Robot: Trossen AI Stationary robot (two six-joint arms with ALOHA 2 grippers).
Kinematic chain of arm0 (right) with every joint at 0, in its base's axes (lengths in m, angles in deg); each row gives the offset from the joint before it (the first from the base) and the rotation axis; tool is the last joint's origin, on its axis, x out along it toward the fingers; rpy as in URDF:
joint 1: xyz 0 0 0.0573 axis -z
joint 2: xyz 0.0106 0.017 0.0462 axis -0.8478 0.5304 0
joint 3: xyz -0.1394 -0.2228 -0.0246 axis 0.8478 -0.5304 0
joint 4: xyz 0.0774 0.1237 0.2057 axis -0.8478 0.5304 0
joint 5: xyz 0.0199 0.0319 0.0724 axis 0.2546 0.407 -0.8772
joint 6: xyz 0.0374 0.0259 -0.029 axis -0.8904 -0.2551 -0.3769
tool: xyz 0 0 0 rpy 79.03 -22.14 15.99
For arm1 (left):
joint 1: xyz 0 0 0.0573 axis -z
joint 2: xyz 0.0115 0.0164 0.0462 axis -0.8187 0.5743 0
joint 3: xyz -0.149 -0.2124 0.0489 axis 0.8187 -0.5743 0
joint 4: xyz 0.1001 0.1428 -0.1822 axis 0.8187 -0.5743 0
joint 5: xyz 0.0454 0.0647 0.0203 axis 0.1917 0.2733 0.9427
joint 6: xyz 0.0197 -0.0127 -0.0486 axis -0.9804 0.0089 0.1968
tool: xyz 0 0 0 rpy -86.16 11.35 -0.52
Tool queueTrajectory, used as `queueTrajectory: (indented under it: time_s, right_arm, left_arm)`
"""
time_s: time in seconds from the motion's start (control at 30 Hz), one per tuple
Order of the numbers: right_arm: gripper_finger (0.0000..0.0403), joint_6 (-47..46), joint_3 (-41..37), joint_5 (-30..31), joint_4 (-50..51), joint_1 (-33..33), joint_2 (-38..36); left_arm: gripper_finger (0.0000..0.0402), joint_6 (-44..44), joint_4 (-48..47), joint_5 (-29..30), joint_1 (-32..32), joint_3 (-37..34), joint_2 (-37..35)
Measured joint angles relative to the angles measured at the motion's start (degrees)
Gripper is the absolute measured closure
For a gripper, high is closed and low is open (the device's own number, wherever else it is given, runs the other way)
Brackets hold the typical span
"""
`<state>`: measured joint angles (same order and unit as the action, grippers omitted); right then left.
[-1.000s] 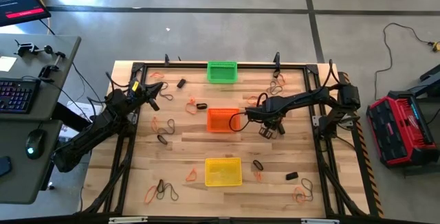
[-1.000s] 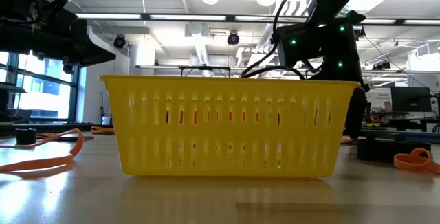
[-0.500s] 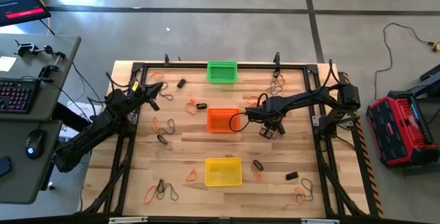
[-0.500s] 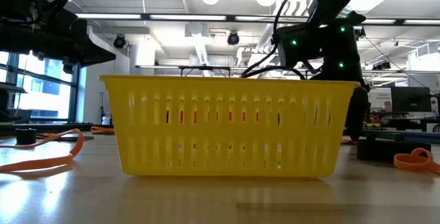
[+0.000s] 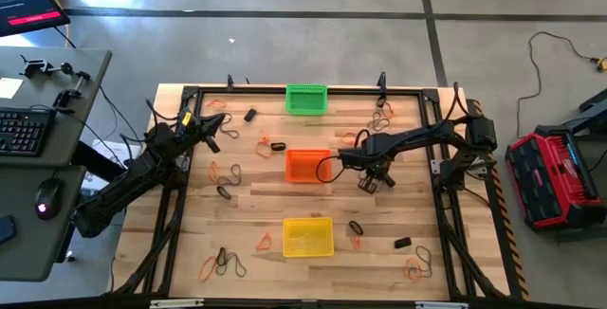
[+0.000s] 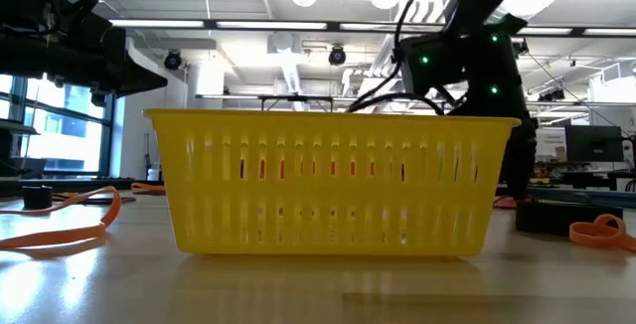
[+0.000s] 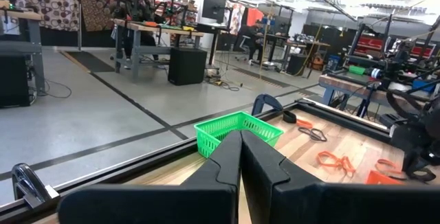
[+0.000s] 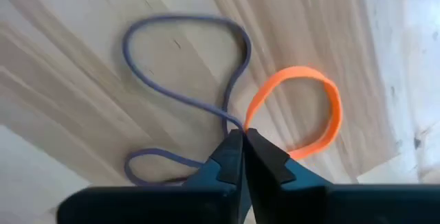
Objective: Sort rubber bands into baskets
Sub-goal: Put the purple rubber band into the orange bin
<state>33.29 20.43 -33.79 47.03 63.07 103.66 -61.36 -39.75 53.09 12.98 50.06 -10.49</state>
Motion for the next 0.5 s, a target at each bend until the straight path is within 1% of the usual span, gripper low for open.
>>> queueTrajectory:
  time_s: [0.33, 0.5]
  right_arm:
    - [0.0401, -1.23, 7.1, -1.95, 6.34, 0.0, 0.0]
    - [0.0402, -1.24, 10.03, -3.86, 8.82, 0.0, 0.0]
  left_arm:
    - [0.0401, -0.01, 0.0, -0.01, 0.01, 0.0, 0.0]
    - [0.0402, -0.01, 0.0, -0.01, 0.0, 0.0, 0.0]
